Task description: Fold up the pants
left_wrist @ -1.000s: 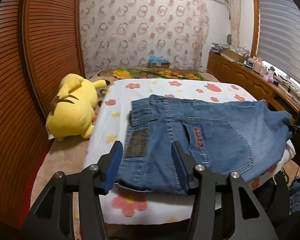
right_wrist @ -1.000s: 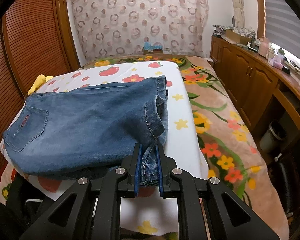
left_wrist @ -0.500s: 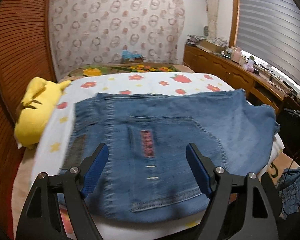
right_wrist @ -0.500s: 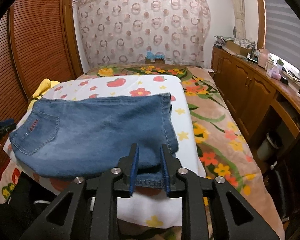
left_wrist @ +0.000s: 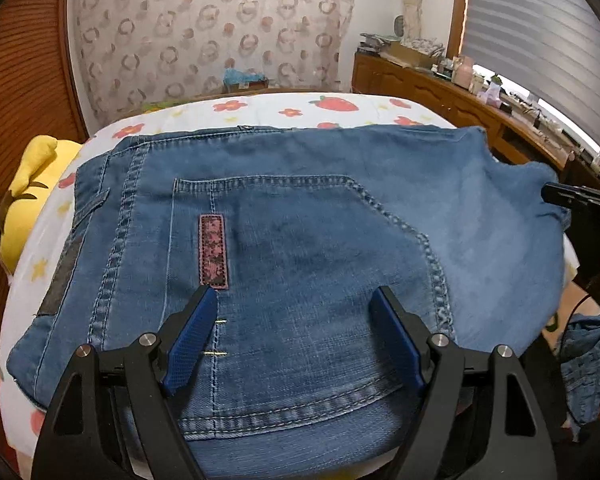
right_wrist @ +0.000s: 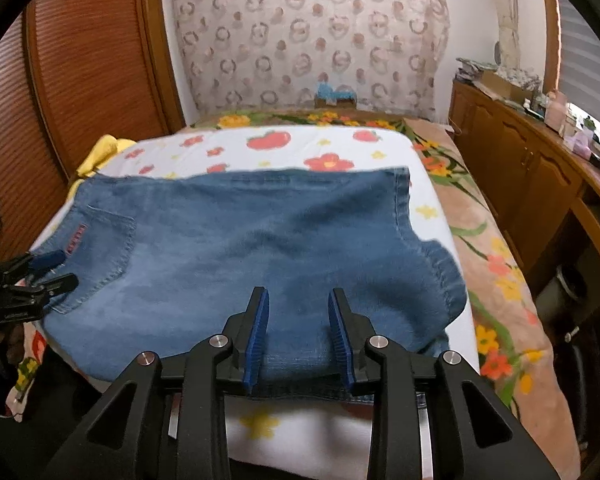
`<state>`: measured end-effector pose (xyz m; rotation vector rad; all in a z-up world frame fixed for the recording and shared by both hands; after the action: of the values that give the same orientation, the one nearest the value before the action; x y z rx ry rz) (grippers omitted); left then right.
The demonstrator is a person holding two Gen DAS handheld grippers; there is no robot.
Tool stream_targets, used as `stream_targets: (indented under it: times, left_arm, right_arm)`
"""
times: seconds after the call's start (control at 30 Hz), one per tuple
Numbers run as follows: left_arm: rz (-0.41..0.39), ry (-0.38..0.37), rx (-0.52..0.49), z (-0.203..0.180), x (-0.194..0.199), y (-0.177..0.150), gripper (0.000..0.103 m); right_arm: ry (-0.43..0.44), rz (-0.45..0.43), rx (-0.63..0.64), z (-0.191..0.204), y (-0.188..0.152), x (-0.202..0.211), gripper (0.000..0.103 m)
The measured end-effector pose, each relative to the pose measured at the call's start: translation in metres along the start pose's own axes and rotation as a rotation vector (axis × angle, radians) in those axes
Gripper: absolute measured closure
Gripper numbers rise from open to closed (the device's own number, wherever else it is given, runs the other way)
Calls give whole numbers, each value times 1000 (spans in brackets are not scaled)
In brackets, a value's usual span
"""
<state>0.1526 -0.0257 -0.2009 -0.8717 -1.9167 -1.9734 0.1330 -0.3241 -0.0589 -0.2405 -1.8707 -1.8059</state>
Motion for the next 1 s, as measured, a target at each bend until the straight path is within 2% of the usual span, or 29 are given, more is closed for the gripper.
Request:
stream_targets:
  times: [0.13,0.33,0.53,0.67,1.0]
  left_arm:
    - [-2,28,1,-2,0,-1,23]
    - [4,38,14,0,1,-2,23]
    - [-4,38,14,0,2,-3,23]
    - [-15,40,6,0,4,-5,23]
    - [-31,4,33,2,10,-6,23]
  right_arm:
    - [-58,37,3,-8,-3,-9,69]
    - [-99,13,-12,-13,2,2,62]
    - [-153,24,-3,-13,-6,12,60]
    - [-121,21,-40,-15,-10,14,60]
    - [-157,33,-111,-36,-5,-3,60]
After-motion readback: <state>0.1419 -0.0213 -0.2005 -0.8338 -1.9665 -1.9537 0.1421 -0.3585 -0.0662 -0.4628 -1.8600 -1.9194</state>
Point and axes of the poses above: each gripper's, at about its wrist camera, not at the fingertips, and x roughly against the way its jaws point, z to its left, y to its top, the point moved 10 cm from there along -x, roughly the way its jaws point, and after that the axes turned 10 degrees about -z, right-handed, at the moved point
